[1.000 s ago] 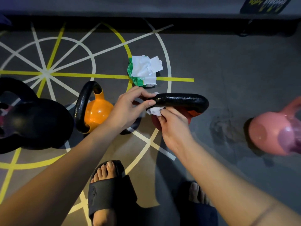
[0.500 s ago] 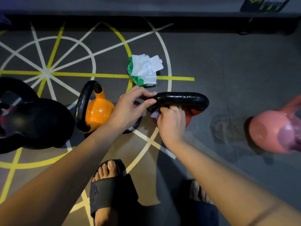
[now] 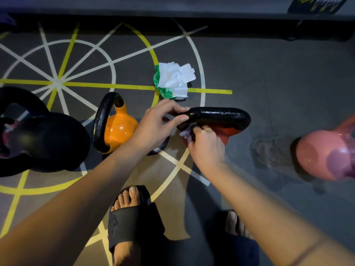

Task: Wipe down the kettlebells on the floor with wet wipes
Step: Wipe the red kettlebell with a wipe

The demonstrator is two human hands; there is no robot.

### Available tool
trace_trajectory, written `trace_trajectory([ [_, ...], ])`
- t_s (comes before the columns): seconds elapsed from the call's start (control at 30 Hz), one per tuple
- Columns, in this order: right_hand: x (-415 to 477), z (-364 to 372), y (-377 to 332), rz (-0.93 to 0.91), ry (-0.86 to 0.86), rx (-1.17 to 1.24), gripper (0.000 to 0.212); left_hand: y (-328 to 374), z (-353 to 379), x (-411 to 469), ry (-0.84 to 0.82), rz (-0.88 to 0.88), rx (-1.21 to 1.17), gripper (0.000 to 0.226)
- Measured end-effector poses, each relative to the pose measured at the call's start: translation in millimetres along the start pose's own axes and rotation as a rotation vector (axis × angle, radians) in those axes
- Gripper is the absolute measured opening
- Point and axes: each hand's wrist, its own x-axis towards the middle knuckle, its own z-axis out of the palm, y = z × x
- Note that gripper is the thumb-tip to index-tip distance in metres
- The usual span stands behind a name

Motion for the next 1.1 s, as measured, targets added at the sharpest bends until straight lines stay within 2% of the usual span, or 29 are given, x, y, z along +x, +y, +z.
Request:
trace_trajectory([
  [0.27,16.5,-10.0,-1.9,0.017,-0.111,0.026,0.015,-2.9,1.6,-0.3,0.018,0.013,-0.024,0.021],
  [0.43,17.6,-13.5,7.8,-0.021,-0.120,0.058,0.016,-2.7,0.8,0.1,0.004,0.007,-0.011,0.021],
  [0.5,12.4,-11.4,12.1,-0.061,-0.065,0.172,0.015,-1.6,1.0,-0.2,0.008,0.010,-0.014,0.021],
  [0.6,-2.0,-5.5,12.8,-0.044,0.025,0.494,0.035,-1.2,1.6,-0.7,0.020,0.010,-0.011,0.021],
  [0.7,-16.4,1.3,9.4,-0.054,0.103,0.666,0.027,-0.7,2.0,-1.4,0.020,0.015,-0.015,0.021],
  [0.77,-22.7,6.9,4.9,-0.037,0.079,0.713,0.021,-0.9,2.0,-0.9,0.021,0.020,-0.014,0.021],
  [0.83,-24.2,10.4,4.1,-0.043,0.045,0.684,0.018,-2.4,2.8,-0.6,0.030,0.021,-0.012,0.022],
  [0.93,-15.0,9.2,6.3,-0.055,-0.037,0.499,0.014,-4.2,4.1,-0.9,0.047,0.021,-0.007,0.022],
  [1.03,-1.7,2.3,7.3,-0.037,-0.147,0.196,0.013,-4.6,4.3,-0.6,0.053,0.025,0.000,0.022],
  [1.1,1.4,-2.4,3.6,-0.085,-0.209,-0.049,0.024,-4.7,3.6,-0.1,0.046,0.025,0.005,0.021],
])
